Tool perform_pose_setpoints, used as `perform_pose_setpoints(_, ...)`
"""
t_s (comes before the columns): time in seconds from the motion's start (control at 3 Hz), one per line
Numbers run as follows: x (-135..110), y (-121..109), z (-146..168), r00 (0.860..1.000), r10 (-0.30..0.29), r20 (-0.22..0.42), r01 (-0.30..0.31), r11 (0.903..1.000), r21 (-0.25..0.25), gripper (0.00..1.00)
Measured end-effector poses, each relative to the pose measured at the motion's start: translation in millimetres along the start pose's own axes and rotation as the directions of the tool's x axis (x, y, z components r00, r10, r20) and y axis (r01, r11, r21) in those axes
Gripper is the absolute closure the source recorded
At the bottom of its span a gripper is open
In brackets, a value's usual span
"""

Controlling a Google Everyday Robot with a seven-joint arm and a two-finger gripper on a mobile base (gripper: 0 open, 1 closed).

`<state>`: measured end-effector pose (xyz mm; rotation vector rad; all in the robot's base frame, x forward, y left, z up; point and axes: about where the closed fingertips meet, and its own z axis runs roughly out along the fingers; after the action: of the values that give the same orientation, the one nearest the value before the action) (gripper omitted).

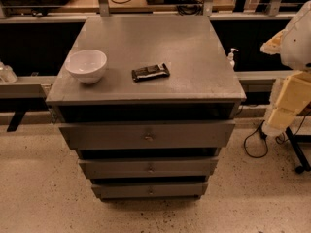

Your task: Open top drawer

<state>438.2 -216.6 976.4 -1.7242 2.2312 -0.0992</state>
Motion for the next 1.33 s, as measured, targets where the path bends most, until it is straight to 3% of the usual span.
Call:
perform_pose_setpoints(0.33,0.0,0.0,0.0,1.000,0.000,0.000,0.000,1.0000,0.000,0.00)
perform_pose_setpoints(0.67,-11.9,2.3,19.7,1.000,-0.008,0.006,0.008,1.0000,-0.002,0.00)
perform_pose_setpoints(1.0,-59.2,29.5,79.7,0.998,-0.014,0.064,0.016,0.9994,-0.030,0.00)
perform_pose_setpoints(1.33,-76.6,47.9,123.7,0.996,-0.034,0.082,0.038,0.9984,-0.041,0.00)
